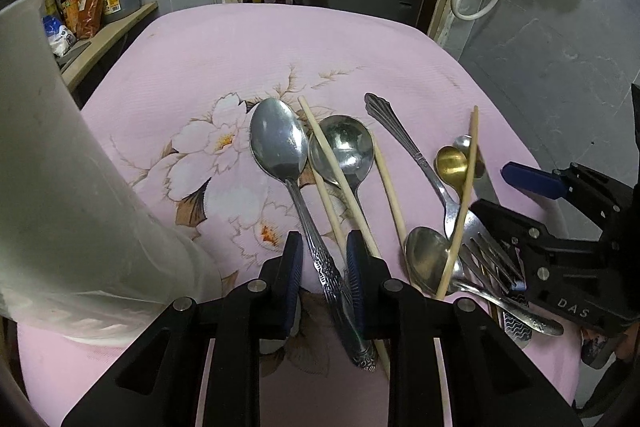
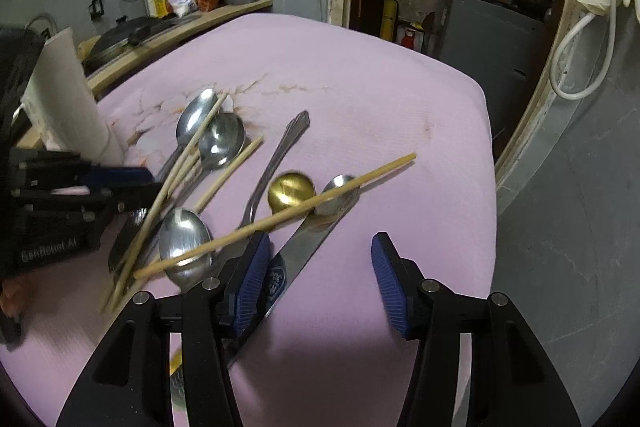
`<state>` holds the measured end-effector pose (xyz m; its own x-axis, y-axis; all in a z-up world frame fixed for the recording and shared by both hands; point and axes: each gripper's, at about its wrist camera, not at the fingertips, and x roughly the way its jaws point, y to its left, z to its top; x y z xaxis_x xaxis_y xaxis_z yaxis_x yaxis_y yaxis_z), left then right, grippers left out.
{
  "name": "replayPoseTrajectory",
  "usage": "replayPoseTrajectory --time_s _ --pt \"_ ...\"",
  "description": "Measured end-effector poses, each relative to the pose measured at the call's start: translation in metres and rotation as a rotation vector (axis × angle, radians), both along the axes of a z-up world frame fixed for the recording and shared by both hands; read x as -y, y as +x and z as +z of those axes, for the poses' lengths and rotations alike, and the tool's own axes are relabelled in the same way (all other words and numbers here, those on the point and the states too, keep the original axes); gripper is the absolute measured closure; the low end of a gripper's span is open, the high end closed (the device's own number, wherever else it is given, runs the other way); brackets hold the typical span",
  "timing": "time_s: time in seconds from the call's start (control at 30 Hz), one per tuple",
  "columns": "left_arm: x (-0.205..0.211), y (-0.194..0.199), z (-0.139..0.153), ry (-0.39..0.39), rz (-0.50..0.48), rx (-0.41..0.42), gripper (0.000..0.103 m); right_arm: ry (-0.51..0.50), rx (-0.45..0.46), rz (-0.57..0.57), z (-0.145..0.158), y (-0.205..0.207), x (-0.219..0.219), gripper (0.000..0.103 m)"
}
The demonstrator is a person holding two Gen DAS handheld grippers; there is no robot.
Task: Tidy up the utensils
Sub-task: 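Grasp the white caddy with the left tool while the right tool approaches the utensils, then close the right gripper on the steel spoon handle while the left tool holds the caddy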
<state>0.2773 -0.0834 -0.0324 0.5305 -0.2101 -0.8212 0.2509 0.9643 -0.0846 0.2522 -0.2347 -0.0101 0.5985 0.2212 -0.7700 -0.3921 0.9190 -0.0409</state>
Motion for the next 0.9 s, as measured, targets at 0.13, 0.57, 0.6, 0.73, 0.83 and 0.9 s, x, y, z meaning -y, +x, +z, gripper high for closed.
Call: replayPoseTrajectory --time_s 0.13,0.57,0.6,0.73,0.83,0.9 --pt "-0.002 -0.002 -0.001 0.011 0.008 -0.004 0.095 -0.004 0.003 0.01 0.001 -0.003 0.0 0.059" --pt "-0.002 -0.011 -0.003 0.006 -0.013 -0.013 0.094 0.048 -0.023 -0.003 0.002 -0.012 0.004 0.068" --pt "-0.002 -0.013 -0.003 0.004 -0.017 -0.015 0.094 0.055 -0.027 0.002 0.002 -0.013 0.005 0.072" --pt "-0.01 -0.02 -0.002 -0.035 -0.02 -0.04 0.095 0.062 -0.035 0.025 0.003 -0.022 0.011 0.08" --pt "-0.016 -0.032 0.001 -0.046 -0.034 -0.052 0.096 0.065 -0.04 0.047 0.004 -0.031 0.014 0.084" --pt "-0.023 -0.043 0.003 -0.061 -0.044 -0.065 0.096 0.066 -0.049 0.057 0.004 -0.036 0.017 0.086"
